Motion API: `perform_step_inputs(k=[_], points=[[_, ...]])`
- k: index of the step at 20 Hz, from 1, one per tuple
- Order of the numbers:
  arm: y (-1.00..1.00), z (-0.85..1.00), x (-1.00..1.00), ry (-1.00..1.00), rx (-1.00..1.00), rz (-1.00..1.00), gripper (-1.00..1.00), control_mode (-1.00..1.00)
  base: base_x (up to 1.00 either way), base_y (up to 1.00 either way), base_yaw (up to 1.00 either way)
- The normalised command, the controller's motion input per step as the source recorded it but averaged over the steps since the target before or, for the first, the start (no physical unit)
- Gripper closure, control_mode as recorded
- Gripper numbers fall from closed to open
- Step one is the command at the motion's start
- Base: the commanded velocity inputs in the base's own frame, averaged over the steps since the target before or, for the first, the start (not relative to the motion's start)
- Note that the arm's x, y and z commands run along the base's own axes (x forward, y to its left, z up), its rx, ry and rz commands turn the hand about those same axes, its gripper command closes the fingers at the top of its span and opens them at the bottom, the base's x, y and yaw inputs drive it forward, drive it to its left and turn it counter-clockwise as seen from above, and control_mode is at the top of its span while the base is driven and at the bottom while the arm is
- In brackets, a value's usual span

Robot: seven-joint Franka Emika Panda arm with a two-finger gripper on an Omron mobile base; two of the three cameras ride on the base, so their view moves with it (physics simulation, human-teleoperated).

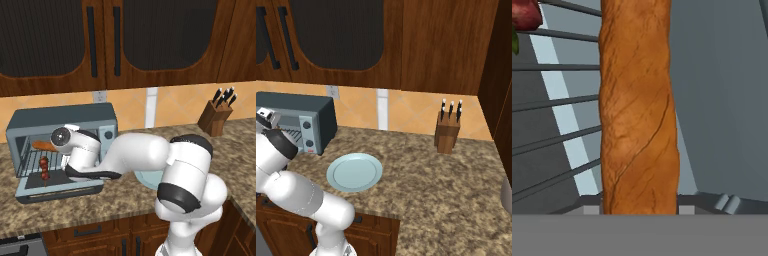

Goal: Pick up the kebab skewer and baguette bread, and place them inside the toaster oven. Close the toaster oven door and start by setting the timer.

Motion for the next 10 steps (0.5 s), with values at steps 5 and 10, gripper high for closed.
perform_step_inputs(k=[5, 10], points=[[-0.06, -0.30, -0.04, 0.00, 0.00, -0.02, -1.00, -1.00, 0.00, 0.00, 0.00], [-0.02, -0.14, -0.21, 0.00, 0.00, -0.03, -1.00, -1.00, 0.00, 0.00, 0.00]])
